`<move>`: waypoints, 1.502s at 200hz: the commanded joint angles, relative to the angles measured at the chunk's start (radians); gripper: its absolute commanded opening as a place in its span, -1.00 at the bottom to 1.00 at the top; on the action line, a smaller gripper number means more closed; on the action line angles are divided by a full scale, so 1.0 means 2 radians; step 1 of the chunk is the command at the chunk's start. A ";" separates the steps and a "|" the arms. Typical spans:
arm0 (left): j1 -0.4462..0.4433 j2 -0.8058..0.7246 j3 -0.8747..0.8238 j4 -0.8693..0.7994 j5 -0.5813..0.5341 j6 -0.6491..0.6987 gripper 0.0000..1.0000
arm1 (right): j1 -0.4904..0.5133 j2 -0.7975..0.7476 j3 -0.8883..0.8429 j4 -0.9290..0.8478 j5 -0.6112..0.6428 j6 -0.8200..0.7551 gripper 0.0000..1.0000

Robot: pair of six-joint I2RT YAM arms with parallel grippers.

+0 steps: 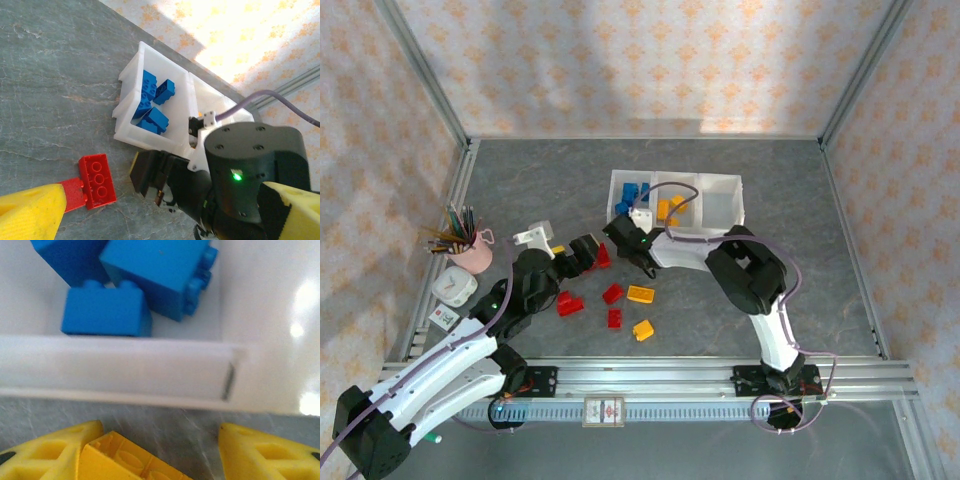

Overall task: Sort the legos into containers by color
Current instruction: Pick up the lego from the center of the table, then place the lego in the container, then pick up the lego from the bottom-center of the table.

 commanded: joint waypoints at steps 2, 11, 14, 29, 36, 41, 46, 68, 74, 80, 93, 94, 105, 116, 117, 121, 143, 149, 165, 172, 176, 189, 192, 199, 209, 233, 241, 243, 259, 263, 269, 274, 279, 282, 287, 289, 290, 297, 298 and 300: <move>0.006 -0.007 0.003 -0.003 0.009 0.001 0.99 | 0.005 -0.058 -0.037 -0.008 0.006 0.001 0.18; 0.006 -0.006 0.004 -0.001 0.013 0.000 0.98 | 0.005 -0.078 -0.053 -0.006 0.004 0.002 0.18; 0.006 -0.006 0.005 0.000 0.014 0.000 0.98 | 0.005 -0.084 -0.058 -0.006 0.004 0.003 0.18; 0.006 0.000 0.008 0.007 0.028 0.000 0.99 | 0.005 -0.117 -0.080 -0.004 0.003 0.004 0.18; 0.006 0.005 0.011 0.009 0.035 0.000 0.99 | 0.005 -0.132 -0.089 -0.005 0.004 0.002 0.19; 0.006 0.009 0.013 0.010 0.040 0.001 0.98 | 0.005 -0.143 -0.093 -0.006 0.005 0.000 0.19; 0.006 0.014 0.015 0.013 0.044 0.004 0.98 | 0.003 -0.152 -0.096 -0.007 0.006 -0.002 0.19; 0.006 0.035 0.021 0.033 0.064 0.012 0.98 | -0.017 -0.180 -0.093 -0.015 0.007 -0.018 0.19; 0.006 0.042 0.023 0.037 0.067 0.013 0.98 | -0.026 -0.182 -0.090 -0.017 0.010 -0.022 0.19; 0.006 0.049 0.026 0.040 0.070 0.014 0.98 | -0.034 -0.183 -0.084 -0.020 0.012 -0.026 0.19; 0.006 0.066 0.034 0.047 0.080 0.017 0.98 | -0.054 -0.178 -0.072 -0.022 0.011 -0.040 0.19; 0.006 0.067 0.035 0.048 0.080 0.018 0.98 | -0.055 -0.178 -0.071 -0.022 0.012 -0.041 0.19; 0.006 0.081 0.041 0.056 0.088 0.019 0.99 | -0.069 -0.167 -0.059 -0.019 0.013 -0.053 0.20; 0.006 0.095 0.047 0.065 0.095 0.020 0.99 | -0.084 -0.152 -0.043 -0.019 0.014 -0.064 0.20; 0.006 0.096 0.047 0.066 0.095 0.020 0.99 | -0.085 -0.151 -0.042 -0.019 0.014 -0.065 0.20; 0.006 0.101 0.049 0.069 0.097 0.021 0.98 | -0.090 -0.145 -0.036 -0.017 0.016 -0.069 0.20; 0.005 0.126 0.065 0.074 0.102 0.026 0.98 | -0.115 -0.105 -0.003 -0.015 0.016 -0.085 0.20; 0.005 0.132 0.068 0.075 0.104 0.028 0.98 | -0.120 -0.096 0.007 -0.014 0.016 -0.089 0.22; 0.006 0.142 0.073 0.081 0.103 0.030 0.99 | -0.131 -0.069 0.035 -0.014 0.020 -0.099 0.24; 0.006 0.145 0.075 0.083 0.103 0.030 0.98 | -0.134 -0.057 0.048 -0.018 0.021 -0.103 0.31; 0.006 0.147 0.076 0.084 0.104 0.030 0.99 | -0.135 -0.053 0.055 -0.021 0.025 -0.105 0.34; 0.005 0.151 0.079 0.084 0.104 0.032 0.98 | -0.137 -0.043 0.070 -0.028 0.030 -0.110 0.40; 0.006 0.151 0.080 0.084 0.104 0.032 0.98 | -0.137 -0.043 0.072 -0.028 0.030 -0.111 0.41; 0.006 0.152 0.080 0.083 0.104 0.032 0.98 | -0.137 -0.045 0.073 -0.028 0.030 -0.112 0.45; 0.006 0.151 0.080 0.083 0.104 0.033 0.98 | -0.137 -0.053 0.070 -0.027 0.029 -0.113 0.50; 0.006 0.144 0.078 0.081 0.102 0.032 0.98 | -0.133 -0.081 0.053 -0.029 0.020 -0.115 0.55; 0.006 0.140 0.077 0.079 0.101 0.031 0.98 | -0.128 -0.096 0.041 -0.025 0.018 -0.116 0.56; 0.006 0.139 0.076 0.079 0.101 0.031 0.98 | -0.126 -0.100 0.038 -0.025 0.018 -0.116 0.57; 0.005 0.127 0.072 0.072 0.095 0.029 0.98 | -0.114 -0.132 0.010 -0.027 0.017 -0.113 0.60; 0.006 0.123 0.070 0.069 0.094 0.029 0.98 | -0.111 -0.139 0.002 -0.028 0.016 -0.111 0.60; 0.006 0.116 0.068 0.065 0.091 0.028 0.98 | -0.103 -0.149 -0.010 -0.029 0.010 -0.111 0.61; 0.006 0.110 0.066 0.061 0.089 0.028 0.98 | -0.099 -0.160 -0.020 -0.028 0.001 -0.113 0.61; 0.006 0.104 0.064 0.055 0.087 0.027 0.98 | -0.093 -0.168 -0.031 -0.027 -0.007 -0.116 0.62; 0.006 0.101 0.063 0.052 0.085 0.027 0.99 | -0.089 -0.173 -0.037 -0.028 -0.011 -0.118 0.63; 0.006 0.094 0.061 0.044 0.082 0.027 0.98 | -0.082 -0.180 -0.046 -0.029 -0.013 -0.118 0.64; 0.006 0.091 0.061 0.042 0.081 0.027 0.98 | -0.079 -0.184 -0.051 -0.030 -0.013 -0.118 0.64; 0.006 0.090 0.061 0.040 0.080 0.026 0.98 | -0.078 -0.185 -0.053 -0.030 -0.014 -0.117 0.65; 0.006 0.082 0.058 0.030 0.078 0.027 0.98 | -0.068 -0.197 -0.069 -0.033 -0.017 -0.118 0.66; 0.006 0.081 0.058 0.028 0.078 0.027 0.98 | -0.067 -0.198 -0.071 -0.033 -0.017 -0.118 0.66; 0.006 0.078 0.057 0.025 0.077 0.027 0.98 | -0.064 -0.202 -0.076 -0.032 -0.019 -0.118 0.67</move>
